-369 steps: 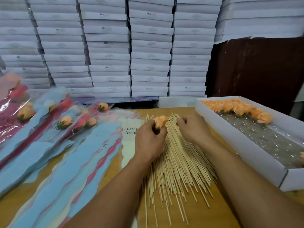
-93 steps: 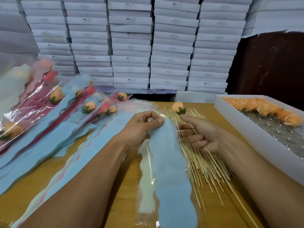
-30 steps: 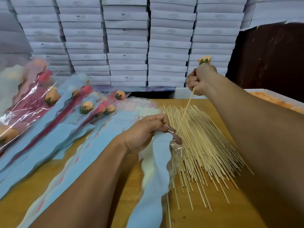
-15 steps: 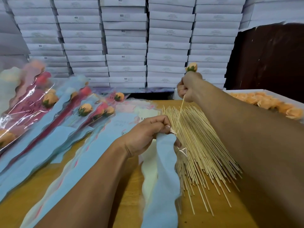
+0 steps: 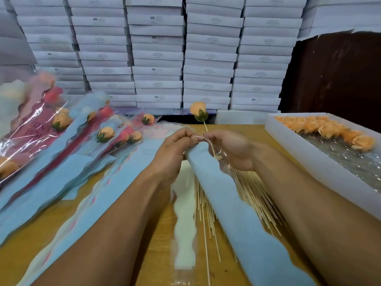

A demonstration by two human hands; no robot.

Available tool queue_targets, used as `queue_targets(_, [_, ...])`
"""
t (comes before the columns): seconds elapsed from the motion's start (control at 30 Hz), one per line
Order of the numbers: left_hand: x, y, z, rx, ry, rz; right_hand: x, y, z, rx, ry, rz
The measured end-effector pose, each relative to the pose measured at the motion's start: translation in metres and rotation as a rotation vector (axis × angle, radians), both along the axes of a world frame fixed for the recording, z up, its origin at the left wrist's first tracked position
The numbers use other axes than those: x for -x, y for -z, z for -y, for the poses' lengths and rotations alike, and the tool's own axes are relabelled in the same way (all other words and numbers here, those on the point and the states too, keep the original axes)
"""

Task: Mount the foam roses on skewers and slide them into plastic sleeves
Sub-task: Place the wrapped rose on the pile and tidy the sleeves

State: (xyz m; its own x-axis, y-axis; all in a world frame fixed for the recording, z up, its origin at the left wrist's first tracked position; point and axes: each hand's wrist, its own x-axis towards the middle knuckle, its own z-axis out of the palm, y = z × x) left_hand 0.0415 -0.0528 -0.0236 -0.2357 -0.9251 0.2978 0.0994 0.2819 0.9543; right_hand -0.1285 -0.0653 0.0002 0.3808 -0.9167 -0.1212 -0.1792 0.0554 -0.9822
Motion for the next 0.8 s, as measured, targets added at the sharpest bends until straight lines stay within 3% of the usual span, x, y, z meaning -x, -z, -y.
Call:
queue_targets(0.3, [0.003, 0.0, -0.006, -0.089, 0.178, -0.144, 0.0, 0.019, -0.016, 0.005, -0.071, 0.282])
queue_targets(0.4, [0.003, 0.0, -0.007, -0.121, 0.254, -0.198, -0.002, 0.013, -0.013, -0.078, 0.048, 0.436])
queue_targets(0.6, [0.005, 0.003, -0.007, -0.142, 0.344, -0.157, 0.003, 0.017, -0.004, -0.201, 0.353, 0.474])
queue_targets(0.8, [0.009, 0.009, -0.005, -0.143, 0.42, -0.123, 0.007, 0.017, -0.004, -0.13, 0.369, 0.46])
